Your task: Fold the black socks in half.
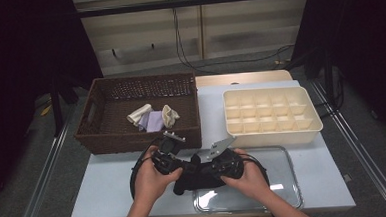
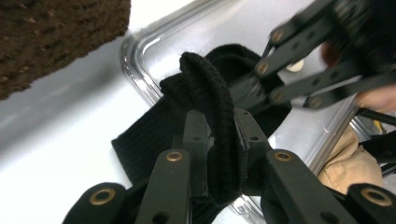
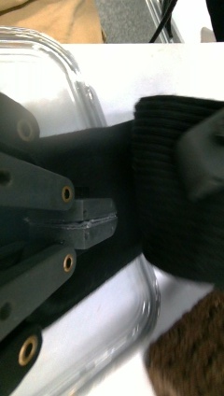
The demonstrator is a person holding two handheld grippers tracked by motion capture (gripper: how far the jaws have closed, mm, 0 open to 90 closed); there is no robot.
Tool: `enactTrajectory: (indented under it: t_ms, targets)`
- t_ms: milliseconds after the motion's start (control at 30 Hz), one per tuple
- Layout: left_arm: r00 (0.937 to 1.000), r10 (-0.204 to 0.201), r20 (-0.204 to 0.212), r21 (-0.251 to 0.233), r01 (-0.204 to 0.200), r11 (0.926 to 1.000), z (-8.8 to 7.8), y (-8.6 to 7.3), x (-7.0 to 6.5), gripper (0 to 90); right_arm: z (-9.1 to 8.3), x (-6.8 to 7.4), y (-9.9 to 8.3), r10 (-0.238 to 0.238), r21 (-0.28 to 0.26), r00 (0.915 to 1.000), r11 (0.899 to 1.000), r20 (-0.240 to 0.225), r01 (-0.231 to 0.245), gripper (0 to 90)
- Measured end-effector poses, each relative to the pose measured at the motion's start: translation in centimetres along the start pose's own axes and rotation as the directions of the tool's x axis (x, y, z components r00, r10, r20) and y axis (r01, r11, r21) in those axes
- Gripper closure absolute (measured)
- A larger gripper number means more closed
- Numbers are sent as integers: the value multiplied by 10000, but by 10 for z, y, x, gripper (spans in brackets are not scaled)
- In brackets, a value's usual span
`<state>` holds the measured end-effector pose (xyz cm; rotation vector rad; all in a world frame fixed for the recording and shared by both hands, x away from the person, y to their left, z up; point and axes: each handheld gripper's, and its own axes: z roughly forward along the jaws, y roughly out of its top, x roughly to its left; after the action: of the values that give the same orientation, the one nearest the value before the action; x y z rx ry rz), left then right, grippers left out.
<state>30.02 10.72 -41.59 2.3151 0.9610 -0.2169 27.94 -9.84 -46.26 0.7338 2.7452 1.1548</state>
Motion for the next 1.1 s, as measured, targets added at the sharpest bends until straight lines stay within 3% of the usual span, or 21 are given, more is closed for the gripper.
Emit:
enactTrajectory:
  t_ms: [133, 267, 567, 967, 1100]
  targets:
    - [10000, -5, -34, 82, 5, 10000, 6, -1, 0, 775, -12, -6, -2, 73, 24, 9998, 10000, 177, -73, 900]
    - [9999, 143, -46, 83, -142, 9999, 9, 1, -3, 775, -9, -9, -8, 83, 366, 9997, 9993, 237, -91, 900]
    - [9996, 290, -6, 103, -290, 9995, 18, 2, -5, 746, -7, -10, -12, 406, 106, 9992, 9991, 39, -406, 900]
    - [9996, 291, -68, -65, -291, 9996, 10, 6, -9, 642, -8, -12, -13, 445, 52, 9990, 9990, 67, -446, 900]
    - [9994, 301, -144, -317, -305, 9990, 3, 7, -8, 612, -10, -13, -13, 505, 23, 9987, 9987, 101, -506, 899]
